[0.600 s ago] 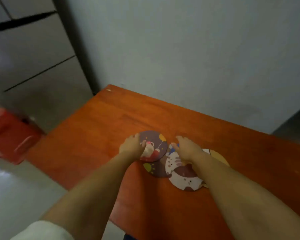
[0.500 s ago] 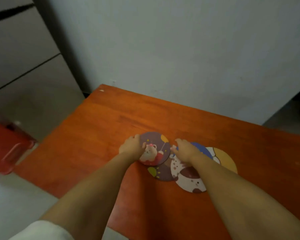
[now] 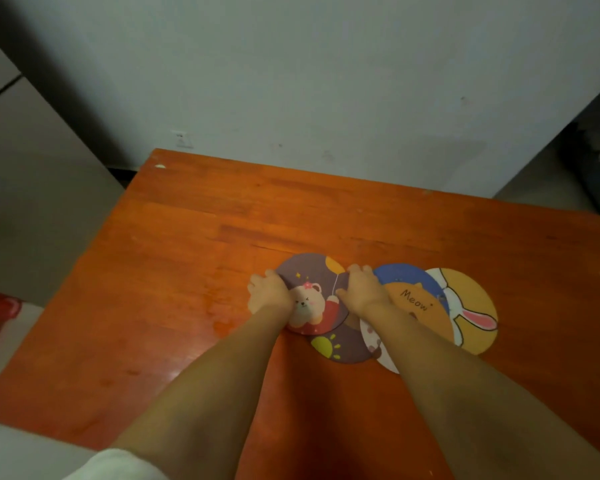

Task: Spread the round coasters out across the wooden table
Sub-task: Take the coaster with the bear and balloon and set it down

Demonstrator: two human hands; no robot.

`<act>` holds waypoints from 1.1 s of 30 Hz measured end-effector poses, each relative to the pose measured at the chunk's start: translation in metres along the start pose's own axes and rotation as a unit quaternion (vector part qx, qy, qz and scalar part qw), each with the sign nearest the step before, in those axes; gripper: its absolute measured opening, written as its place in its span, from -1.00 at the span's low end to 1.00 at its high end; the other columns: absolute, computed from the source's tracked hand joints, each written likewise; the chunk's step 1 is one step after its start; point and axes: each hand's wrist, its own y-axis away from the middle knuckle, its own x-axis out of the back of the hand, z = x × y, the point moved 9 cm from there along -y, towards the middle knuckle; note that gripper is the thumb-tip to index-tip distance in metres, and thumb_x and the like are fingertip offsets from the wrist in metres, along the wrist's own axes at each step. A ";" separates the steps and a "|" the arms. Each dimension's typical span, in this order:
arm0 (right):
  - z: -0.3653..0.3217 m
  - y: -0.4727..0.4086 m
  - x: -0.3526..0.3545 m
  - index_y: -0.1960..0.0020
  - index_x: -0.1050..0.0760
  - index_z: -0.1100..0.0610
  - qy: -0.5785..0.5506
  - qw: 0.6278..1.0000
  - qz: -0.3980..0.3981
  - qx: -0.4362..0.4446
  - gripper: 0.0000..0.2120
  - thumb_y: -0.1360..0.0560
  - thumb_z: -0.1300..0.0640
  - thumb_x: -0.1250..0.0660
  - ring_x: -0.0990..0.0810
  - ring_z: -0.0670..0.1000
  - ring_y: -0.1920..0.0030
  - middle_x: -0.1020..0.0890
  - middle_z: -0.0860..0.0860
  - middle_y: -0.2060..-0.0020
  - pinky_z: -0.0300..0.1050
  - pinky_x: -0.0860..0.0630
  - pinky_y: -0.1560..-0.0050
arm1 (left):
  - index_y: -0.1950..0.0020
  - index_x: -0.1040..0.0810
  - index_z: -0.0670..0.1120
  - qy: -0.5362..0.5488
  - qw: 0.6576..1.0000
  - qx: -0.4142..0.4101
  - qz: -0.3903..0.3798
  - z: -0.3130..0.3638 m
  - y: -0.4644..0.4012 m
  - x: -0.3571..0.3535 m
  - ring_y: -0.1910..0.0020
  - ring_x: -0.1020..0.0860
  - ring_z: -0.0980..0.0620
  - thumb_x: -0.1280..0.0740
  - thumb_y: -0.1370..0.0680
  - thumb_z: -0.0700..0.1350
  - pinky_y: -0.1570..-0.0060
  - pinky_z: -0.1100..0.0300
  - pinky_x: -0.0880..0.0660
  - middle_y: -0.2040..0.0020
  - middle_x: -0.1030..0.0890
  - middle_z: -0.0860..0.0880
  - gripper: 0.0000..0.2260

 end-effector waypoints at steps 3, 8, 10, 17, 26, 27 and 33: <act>0.003 -0.004 -0.001 -0.35 -0.30 0.23 -0.014 1.000 0.012 -0.018 -0.56 -0.55 0.11 -0.32 -0.38 0.28 -0.32 -0.34 0.22 -0.35 0.24 -0.43 -0.28 | -0.33 -0.33 -0.25 0.036 0.999 0.024 0.002 -0.005 -0.005 0.002 -0.39 -0.32 -0.29 -0.33 -0.53 -0.17 -0.31 -0.12 -0.38 -0.38 -0.34 -0.29 -0.59; -0.001 -0.006 0.002 -0.29 -0.31 0.22 -0.030 0.999 0.023 -0.003 -0.69 -0.59 0.17 -0.26 -0.40 0.30 -0.26 -0.36 0.23 -0.31 0.25 -0.44 -0.22 | -0.25 -0.48 -0.31 0.069 0.997 0.017 0.021 -0.010 -0.006 0.010 -0.35 -0.35 -0.32 -0.27 -0.52 -0.23 -0.32 -0.10 -0.34 -0.33 -0.39 -0.33 -0.67; -0.002 -0.003 0.004 -0.29 -0.30 0.21 -0.050 0.999 0.015 0.010 -0.71 -0.61 0.18 -0.22 -0.49 0.26 -0.02 -0.46 0.24 -0.16 0.14 -0.47 -0.02 | -0.18 -0.52 -0.32 0.084 0.996 0.004 0.031 -0.010 -0.003 0.015 -0.31 -0.37 -0.31 -0.23 -0.52 -0.26 -0.25 -0.12 -0.36 -0.27 -0.45 -0.36 -0.73; -0.038 0.012 0.024 0.05 -0.21 0.11 -0.092 0.992 0.035 0.079 -0.82 -0.59 0.17 -0.24 -0.32 0.10 0.32 -0.31 0.00 0.34 0.03 -0.28 0.24 | 0.15 -0.47 -0.22 0.167 0.983 -0.035 0.067 -0.021 0.019 0.060 -0.06 -0.55 -0.28 -0.24 -0.52 -0.32 0.14 0.01 -0.35 -0.05 -0.61 -0.32 -0.93; -0.157 0.042 -0.017 0.12 -0.28 0.16 -0.108 0.985 0.047 0.127 -0.80 -0.51 0.22 -0.32 -0.45 0.07 0.17 -0.49 0.12 0.18 -0.08 -0.32 0.19 | 0.40 -0.25 -0.08 0.177 0.981 -0.019 0.083 -0.140 0.010 0.137 0.18 -0.38 -0.10 -0.30 -0.50 -0.30 0.19 0.02 -0.32 0.38 -0.36 -0.07 -0.66; -0.171 0.047 -0.029 0.12 -0.28 0.16 -0.109 0.985 0.043 0.126 -0.81 -0.50 0.23 -0.32 -0.45 0.07 0.16 -0.49 0.12 0.18 -0.09 -0.32 0.19 | 0.41 -0.26 -0.09 0.176 0.981 -0.014 0.077 -0.159 0.008 0.144 0.18 -0.41 -0.11 -0.31 -0.49 -0.29 0.18 -0.04 -0.38 0.35 -0.41 -0.12 -0.67; -0.226 0.071 -0.108 0.11 -0.31 0.15 -0.123 0.986 0.026 0.106 -0.84 -0.50 0.24 -0.31 -0.46 0.06 0.16 -0.50 0.08 0.18 -0.12 -0.34 0.17 | 0.41 -0.31 -0.13 0.200 0.980 0.005 0.011 -0.256 -0.012 0.160 0.47 -0.40 -0.06 -0.34 -0.51 -0.31 0.45 0.13 -0.40 0.41 -0.41 -0.16 -0.66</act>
